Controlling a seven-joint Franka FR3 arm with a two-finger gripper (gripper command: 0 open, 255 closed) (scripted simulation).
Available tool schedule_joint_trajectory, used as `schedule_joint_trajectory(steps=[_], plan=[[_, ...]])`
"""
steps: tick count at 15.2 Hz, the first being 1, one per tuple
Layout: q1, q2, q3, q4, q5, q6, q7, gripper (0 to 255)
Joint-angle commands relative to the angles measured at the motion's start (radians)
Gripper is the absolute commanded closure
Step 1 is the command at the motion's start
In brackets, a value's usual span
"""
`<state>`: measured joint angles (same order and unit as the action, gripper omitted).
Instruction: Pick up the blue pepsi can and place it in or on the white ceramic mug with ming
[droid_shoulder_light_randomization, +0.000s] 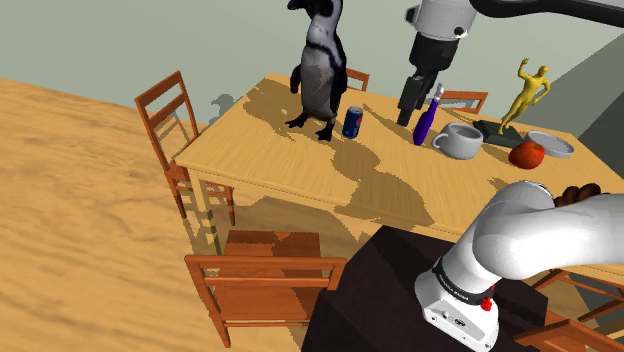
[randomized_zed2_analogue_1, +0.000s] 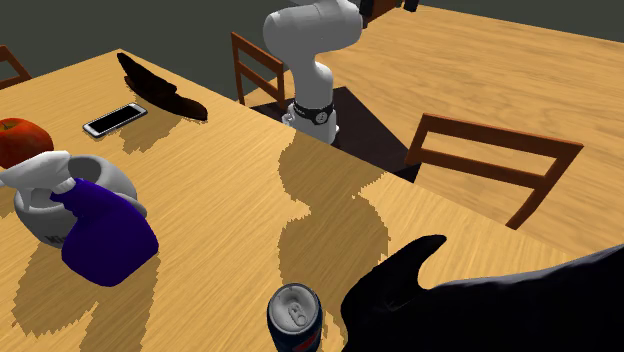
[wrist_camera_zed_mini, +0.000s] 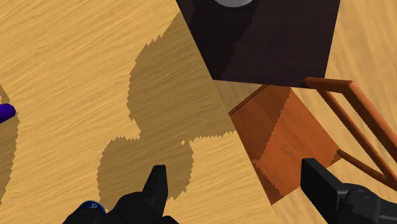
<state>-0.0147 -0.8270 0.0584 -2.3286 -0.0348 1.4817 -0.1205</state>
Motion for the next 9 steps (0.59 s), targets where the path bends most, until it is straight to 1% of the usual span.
schedule_joint_trajectory(steps=[1, 5, 9], plan=[[0.0, 0.0, 0.0, 0.0, 0.0, 0.0, 0.0, 0], [-0.018, 0.082, -0.07, -0.011, -0.041, 0.1, -0.076, 0], [-0.033, 0.183, -0.138, 0.0, -0.07, 0.197, -0.15, 0]])
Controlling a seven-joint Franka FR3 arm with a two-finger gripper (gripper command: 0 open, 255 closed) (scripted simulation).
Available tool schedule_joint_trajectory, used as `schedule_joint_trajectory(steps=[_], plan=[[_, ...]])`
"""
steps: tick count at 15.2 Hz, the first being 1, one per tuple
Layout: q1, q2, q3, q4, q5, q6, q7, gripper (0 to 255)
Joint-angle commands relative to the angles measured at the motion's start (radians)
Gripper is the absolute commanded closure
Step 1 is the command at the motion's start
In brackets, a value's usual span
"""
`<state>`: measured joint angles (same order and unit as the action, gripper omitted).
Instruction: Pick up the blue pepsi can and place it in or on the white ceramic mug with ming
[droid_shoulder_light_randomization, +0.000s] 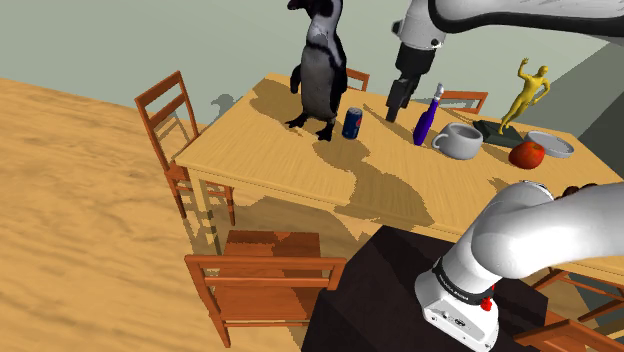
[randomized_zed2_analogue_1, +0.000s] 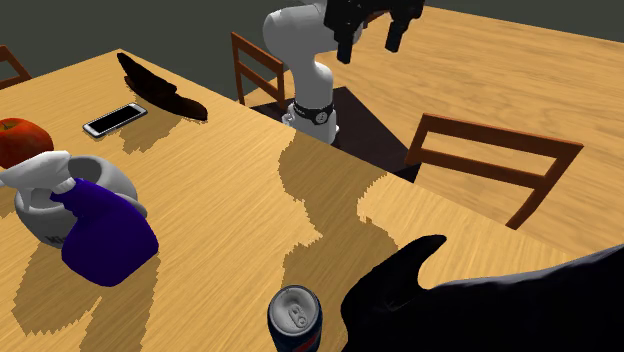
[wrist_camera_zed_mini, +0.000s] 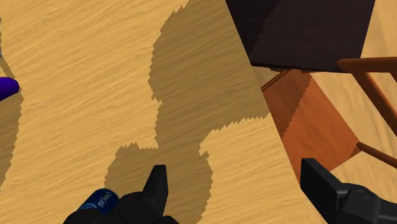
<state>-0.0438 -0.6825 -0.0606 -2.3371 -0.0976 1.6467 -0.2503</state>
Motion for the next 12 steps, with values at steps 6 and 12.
schedule_joint_trajectory(steps=[6, 12], plan=[[-0.017, 0.219, -0.114, 0.068, -0.024, 0.165, -0.133, 0], [-0.025, 0.428, -0.199, 0.175, 0.005, 0.271, -0.255, 0]])
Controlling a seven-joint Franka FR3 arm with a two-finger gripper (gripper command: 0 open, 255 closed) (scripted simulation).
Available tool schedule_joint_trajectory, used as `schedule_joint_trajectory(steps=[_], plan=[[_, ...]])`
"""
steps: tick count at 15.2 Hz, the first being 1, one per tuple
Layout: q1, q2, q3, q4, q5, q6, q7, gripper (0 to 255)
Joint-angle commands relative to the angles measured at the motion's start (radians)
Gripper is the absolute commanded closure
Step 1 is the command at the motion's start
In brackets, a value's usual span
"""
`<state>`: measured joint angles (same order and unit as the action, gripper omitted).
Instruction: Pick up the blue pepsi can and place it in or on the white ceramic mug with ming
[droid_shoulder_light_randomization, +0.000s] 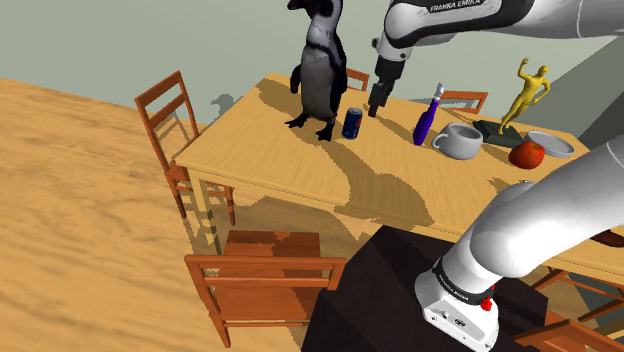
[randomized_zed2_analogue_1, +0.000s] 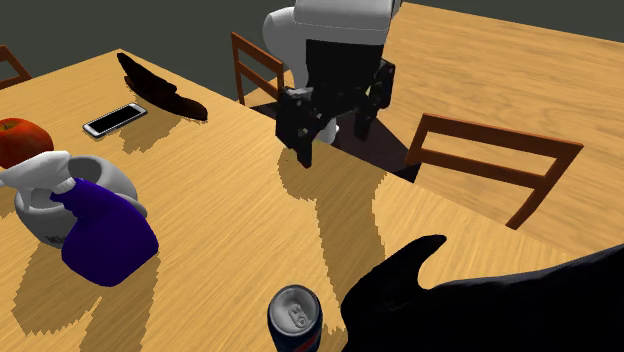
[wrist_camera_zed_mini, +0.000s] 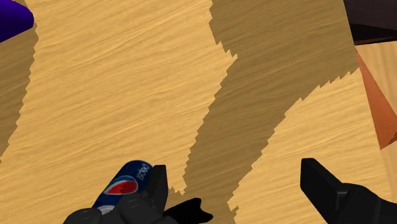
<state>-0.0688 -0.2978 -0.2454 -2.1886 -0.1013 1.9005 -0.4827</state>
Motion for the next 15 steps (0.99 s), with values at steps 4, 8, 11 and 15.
schedule_joint_trajectory(steps=[4, 8, 11, 15], plan=[[-0.009, 0.194, -0.059, 0.126, 0.056, 0.066, -0.112, 0], [-0.029, 0.353, -0.089, 0.248, 0.122, 0.094, -0.204, 0], [-0.055, 0.477, -0.098, 0.356, 0.178, 0.099, -0.269, 0], [-0.083, 0.578, -0.096, 0.443, 0.221, 0.105, -0.315, 0]])
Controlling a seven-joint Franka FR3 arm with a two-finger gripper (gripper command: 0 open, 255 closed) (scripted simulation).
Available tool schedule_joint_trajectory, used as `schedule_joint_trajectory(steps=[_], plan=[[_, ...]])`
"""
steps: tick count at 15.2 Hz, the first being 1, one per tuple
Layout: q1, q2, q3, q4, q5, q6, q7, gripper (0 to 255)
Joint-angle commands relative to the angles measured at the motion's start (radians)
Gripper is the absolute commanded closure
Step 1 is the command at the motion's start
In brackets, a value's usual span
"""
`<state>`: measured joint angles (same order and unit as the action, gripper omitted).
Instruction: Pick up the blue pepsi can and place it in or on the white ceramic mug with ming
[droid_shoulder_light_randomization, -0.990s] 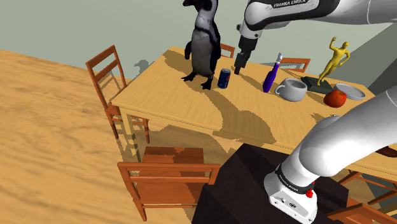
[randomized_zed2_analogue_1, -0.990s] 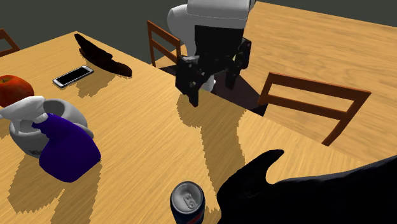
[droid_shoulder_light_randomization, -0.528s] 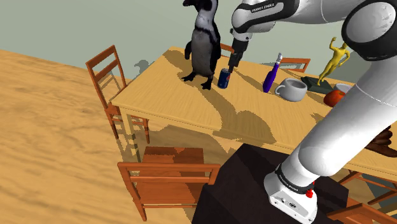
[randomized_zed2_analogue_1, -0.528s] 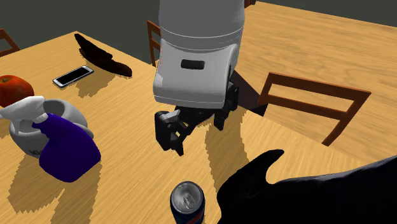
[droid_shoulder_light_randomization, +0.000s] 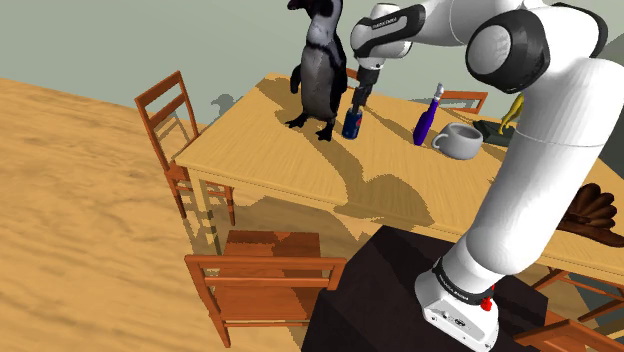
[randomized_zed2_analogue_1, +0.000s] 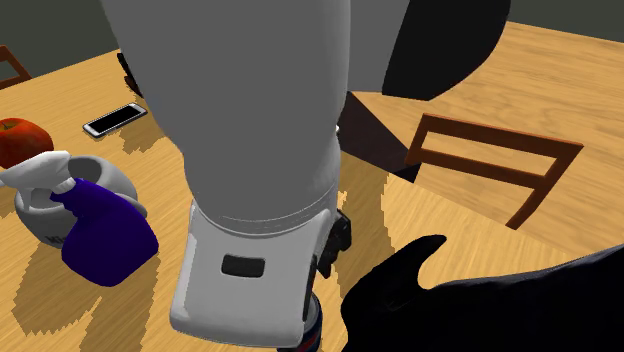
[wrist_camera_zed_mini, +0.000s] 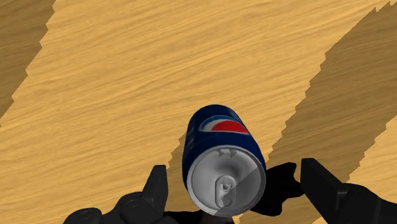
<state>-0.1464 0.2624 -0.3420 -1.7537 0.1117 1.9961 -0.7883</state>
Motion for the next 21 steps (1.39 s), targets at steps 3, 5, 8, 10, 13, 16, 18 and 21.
schedule_joint_trajectory(steps=[3, 5, 8, 10, 13, 16, 18, 21], plan=[[-0.006, 0.031, 0.003, -0.016, 0.014, 0.045, -0.013, 0], [-0.007, 0.04, 0.005, -0.031, 0.019, 0.069, -0.016, 0], [-0.007, 0.048, 0.006, -0.042, 0.022, 0.087, -0.019, 0], [-0.007, 0.048, 0.006, -0.042, 0.022, 0.087, -0.019, 0], [-0.007, 0.048, 0.006, -0.042, 0.022, 0.087, -0.019, 0], [-0.007, 0.048, 0.006, -0.042, 0.022, 0.087, -0.019, 255], [-0.007, 0.048, 0.006, -0.041, 0.022, 0.087, -0.019, 255], [-0.007, 0.048, 0.006, -0.042, 0.022, 0.087, -0.019, 255]])
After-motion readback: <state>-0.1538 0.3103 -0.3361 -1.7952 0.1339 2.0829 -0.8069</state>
